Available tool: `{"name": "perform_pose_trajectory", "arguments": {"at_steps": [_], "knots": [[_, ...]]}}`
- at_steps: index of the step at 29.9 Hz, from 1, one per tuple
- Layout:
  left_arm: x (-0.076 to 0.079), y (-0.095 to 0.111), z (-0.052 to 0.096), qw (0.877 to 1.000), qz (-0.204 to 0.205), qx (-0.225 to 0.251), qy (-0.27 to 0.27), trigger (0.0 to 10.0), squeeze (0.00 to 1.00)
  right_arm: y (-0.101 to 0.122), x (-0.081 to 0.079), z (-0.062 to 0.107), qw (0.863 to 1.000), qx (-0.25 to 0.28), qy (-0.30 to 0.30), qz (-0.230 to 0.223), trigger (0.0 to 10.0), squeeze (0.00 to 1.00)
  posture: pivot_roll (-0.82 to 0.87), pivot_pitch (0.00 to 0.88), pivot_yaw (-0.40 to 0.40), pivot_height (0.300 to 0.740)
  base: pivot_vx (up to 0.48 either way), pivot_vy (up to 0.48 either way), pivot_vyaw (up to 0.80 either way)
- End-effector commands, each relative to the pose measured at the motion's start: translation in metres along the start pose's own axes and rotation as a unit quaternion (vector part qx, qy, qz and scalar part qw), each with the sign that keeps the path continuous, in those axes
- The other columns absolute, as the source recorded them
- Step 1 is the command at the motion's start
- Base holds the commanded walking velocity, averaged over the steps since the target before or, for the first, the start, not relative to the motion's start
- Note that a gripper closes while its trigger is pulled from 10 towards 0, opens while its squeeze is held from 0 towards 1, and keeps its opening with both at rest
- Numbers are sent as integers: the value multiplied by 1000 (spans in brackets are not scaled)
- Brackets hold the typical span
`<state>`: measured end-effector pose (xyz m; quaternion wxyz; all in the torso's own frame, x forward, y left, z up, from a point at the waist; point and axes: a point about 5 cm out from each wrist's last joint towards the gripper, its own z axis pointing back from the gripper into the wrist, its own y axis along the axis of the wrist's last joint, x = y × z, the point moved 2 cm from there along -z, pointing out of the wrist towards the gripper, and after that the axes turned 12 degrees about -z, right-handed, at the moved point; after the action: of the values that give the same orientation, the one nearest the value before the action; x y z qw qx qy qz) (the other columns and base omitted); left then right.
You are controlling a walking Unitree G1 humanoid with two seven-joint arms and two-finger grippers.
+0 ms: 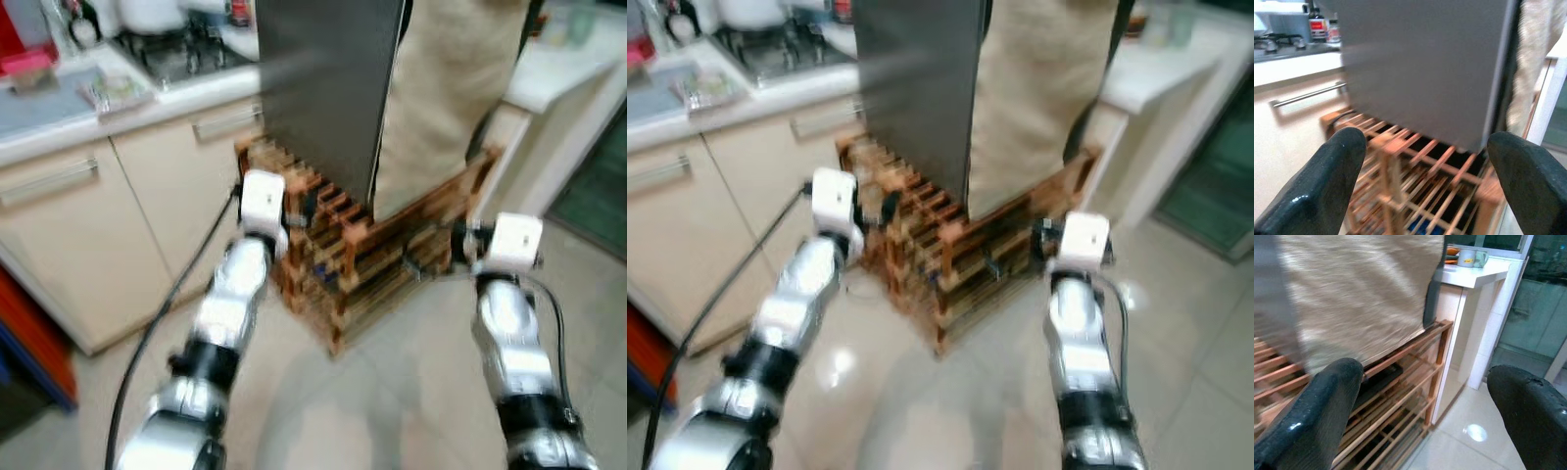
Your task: Restocking fridge
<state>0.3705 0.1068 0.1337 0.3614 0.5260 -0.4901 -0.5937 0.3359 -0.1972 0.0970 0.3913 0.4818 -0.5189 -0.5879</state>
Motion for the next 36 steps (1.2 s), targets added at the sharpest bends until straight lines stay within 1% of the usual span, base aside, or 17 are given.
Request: {"name": "perform_pose_trajectory", "arguments": {"at_steps": [1,2,3,6,9,10,13,17,21,22,24,25,27,30,36], "knots": [[9,8,-2,1000,0,15,-11,10000,0,9,3,-3,1000,18,-2,10,10000,831,-141,0,11,740,0,0,0],[9,8,-2,1000,0,15,-11,10000,0,9,3,-3,1000,18,-2,10,10000,831,-141,0,11,740,0,0,0],[10,10,-2,1000,1,19,-13,10000,0,9,4,-3,1000,15,-3,14,10000,0,-142,0,11,740,0,0,0],[12,11,-1,1000,4,24,-15,10000,0,7,7,-3,1000,11,-13,20,10000,0,-145,0,12,740,0,0,-683],[12,11,-1,1000,5,25,-16,10000,0,7,8,-3,1000,11,-14,19,10000,0,-145,0,12,740,0,0,-752],[13,13,0,999,8,36,-25,10000,0,7,8,-2,999,14,-12,27,10000,0,-146,0,11,740,0,0,0],[13,14,0,999,-5,38,-26,10000,0,9,7,-2,999,17,-11,26,10000,0,-147,0,12,740,480,0,0],[14,17,-1,999,-5,44,-28,10000,0,10,5,-4,999,19,-10,29,10000,0,-147,0,14,740,480,0,0],[14,17,0,999,-4,46,-28,10000,0,9,3,-3,1000,17,-8,23,10000,0,-145,0,15,740,480,0,-692],[13,17,0,999,-3,46,-28,10000,0,8,1,-2,1000,16,3,16,10000,0,-145,0,16,740,480,0,0],[12,16,0,999,-2,44,-25,10000,0,8,-6,0,999,18,23,21,10000,0,-147,0,17,740,480,0,0],[12,16,0,999,-2,44,-25,10000,0,8,-6,0,999,18,23,21,10000,0,-147,0,17,740,480,0,0],[10,13,0,999,-18,33,-17,10000,0,7,-9,1,999,17,29,24,10000,0,-148,0,15,740,480,0,0],[5,10,-2,1000,-8,20,-5,10000,0,6,-10,1,999,15,30,25,10000,0,-147,0,13,740,480,0,0],[5,13,-2,1000,5,25,-2,10000,0,5,-9,0,999,10,33,27,10000,0,-147,0,15,740,441,57,0]]}}
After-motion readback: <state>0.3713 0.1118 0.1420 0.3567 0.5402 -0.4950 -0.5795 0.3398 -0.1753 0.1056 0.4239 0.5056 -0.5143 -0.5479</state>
